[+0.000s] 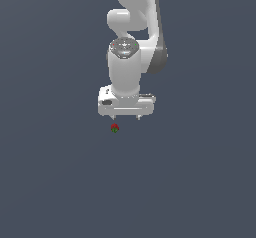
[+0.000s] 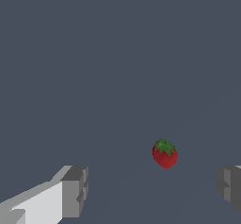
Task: Pick up the object and move it to a goal position.
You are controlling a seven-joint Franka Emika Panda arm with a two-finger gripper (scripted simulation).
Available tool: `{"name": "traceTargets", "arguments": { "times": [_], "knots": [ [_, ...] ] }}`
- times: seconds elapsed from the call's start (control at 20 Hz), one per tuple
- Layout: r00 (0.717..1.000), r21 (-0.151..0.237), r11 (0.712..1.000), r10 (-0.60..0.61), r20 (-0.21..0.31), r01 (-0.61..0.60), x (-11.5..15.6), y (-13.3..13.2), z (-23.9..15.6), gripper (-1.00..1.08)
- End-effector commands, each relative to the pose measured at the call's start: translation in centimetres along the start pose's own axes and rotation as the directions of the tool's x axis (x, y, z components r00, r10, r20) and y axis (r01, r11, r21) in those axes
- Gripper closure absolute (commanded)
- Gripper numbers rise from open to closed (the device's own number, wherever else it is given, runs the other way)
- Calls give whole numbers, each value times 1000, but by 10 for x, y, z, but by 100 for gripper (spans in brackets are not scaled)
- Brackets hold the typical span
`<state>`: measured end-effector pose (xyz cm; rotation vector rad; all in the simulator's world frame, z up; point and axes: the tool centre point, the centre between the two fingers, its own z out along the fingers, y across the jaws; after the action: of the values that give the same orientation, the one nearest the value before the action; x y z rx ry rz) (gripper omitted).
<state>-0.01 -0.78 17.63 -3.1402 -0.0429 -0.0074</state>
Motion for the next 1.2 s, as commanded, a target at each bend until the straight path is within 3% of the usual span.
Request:
{"name": "traceTargets", "arguments": {
  "times": [0.0, 0.65, 1.15],
  "knots": [
    [1000, 0, 1000, 0, 0, 0, 0, 0, 0, -92],
    [999, -3, 999, -42, 8, 42, -3, -4, -5, -92],
    [994, 4, 994, 108, 8, -108, -12, 13, 28, -92]
  ]
}}
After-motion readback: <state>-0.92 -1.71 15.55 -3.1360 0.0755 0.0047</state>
